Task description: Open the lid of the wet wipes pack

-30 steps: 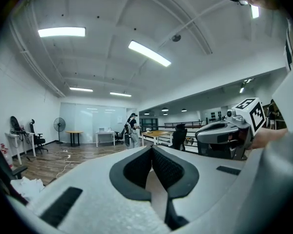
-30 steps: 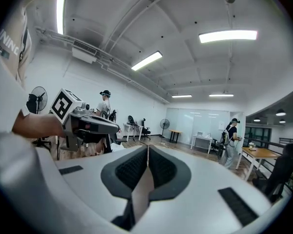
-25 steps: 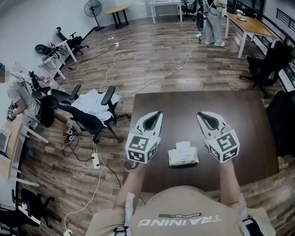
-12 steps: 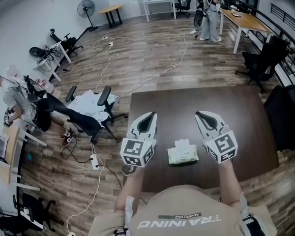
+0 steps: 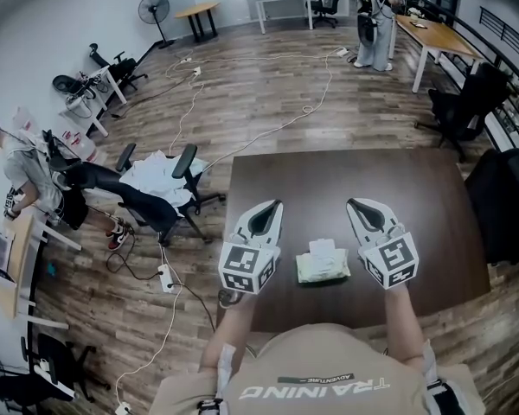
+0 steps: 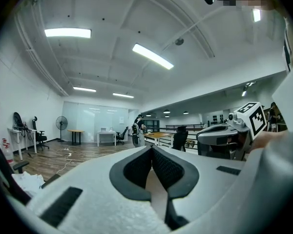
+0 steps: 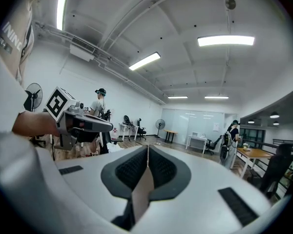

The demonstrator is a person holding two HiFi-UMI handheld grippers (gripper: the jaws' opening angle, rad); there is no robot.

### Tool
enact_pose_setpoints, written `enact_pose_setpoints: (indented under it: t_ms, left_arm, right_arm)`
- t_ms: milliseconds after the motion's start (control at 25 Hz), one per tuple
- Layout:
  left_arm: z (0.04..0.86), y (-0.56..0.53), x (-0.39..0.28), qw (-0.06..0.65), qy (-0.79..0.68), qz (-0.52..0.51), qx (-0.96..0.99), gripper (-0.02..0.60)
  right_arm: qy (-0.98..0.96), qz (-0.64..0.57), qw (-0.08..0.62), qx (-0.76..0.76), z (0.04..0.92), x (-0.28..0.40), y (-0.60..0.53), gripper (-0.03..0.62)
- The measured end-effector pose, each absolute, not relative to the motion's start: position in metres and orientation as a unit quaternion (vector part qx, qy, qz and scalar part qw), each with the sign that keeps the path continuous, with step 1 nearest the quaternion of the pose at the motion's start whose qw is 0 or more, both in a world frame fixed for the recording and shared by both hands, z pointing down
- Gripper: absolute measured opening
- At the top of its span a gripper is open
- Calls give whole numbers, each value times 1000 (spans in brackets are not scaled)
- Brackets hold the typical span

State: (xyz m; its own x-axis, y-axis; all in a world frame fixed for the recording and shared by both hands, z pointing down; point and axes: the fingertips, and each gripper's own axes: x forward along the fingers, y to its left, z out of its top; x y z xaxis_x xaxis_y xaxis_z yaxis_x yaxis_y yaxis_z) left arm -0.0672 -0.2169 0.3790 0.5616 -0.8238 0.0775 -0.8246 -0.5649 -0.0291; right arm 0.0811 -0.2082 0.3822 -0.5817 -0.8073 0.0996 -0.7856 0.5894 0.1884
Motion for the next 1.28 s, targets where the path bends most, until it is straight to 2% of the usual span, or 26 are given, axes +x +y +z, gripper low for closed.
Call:
enact_pose_setpoints:
  t_ms: [560, 1280]
  left_arm:
    - [387, -209, -67, 44, -449, 18, 892, 9]
    - [393, -205, -58, 41, -442, 32, 895, 9]
  right_arm:
    - [-885, -58, 101, 452, 391, 81, -196, 17]
    - [-885, -30, 82, 458, 394, 97, -186, 15]
